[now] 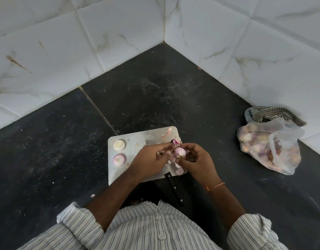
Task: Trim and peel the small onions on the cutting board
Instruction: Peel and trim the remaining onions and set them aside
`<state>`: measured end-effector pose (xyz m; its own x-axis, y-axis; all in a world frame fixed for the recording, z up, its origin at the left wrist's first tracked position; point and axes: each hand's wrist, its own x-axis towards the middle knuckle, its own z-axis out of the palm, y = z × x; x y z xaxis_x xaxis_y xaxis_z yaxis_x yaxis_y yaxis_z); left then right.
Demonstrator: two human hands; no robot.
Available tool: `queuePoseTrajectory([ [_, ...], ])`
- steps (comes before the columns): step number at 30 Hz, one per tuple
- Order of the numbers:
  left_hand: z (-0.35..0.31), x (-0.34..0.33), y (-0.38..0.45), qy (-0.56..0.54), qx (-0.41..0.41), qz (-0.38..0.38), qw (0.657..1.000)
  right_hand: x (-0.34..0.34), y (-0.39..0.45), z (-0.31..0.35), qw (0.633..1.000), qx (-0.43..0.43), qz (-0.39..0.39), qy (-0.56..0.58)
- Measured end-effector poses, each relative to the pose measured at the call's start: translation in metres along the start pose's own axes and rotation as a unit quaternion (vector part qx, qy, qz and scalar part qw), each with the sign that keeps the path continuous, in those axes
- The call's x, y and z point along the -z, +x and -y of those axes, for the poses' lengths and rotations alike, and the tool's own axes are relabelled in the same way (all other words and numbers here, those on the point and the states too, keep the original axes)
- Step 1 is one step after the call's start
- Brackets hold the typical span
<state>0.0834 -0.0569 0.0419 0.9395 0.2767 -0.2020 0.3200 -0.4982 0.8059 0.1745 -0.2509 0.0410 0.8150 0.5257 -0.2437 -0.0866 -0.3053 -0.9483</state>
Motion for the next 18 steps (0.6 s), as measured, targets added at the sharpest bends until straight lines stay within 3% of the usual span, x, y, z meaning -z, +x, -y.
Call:
queuePoseTrajectory([
  [18, -0.003, -0.007, -0.012, -0.172, 0.051, -0.020, 0.984, -0.001, -0.006, 0.018, 0.982, 0.142, 0.013, -0.125],
])
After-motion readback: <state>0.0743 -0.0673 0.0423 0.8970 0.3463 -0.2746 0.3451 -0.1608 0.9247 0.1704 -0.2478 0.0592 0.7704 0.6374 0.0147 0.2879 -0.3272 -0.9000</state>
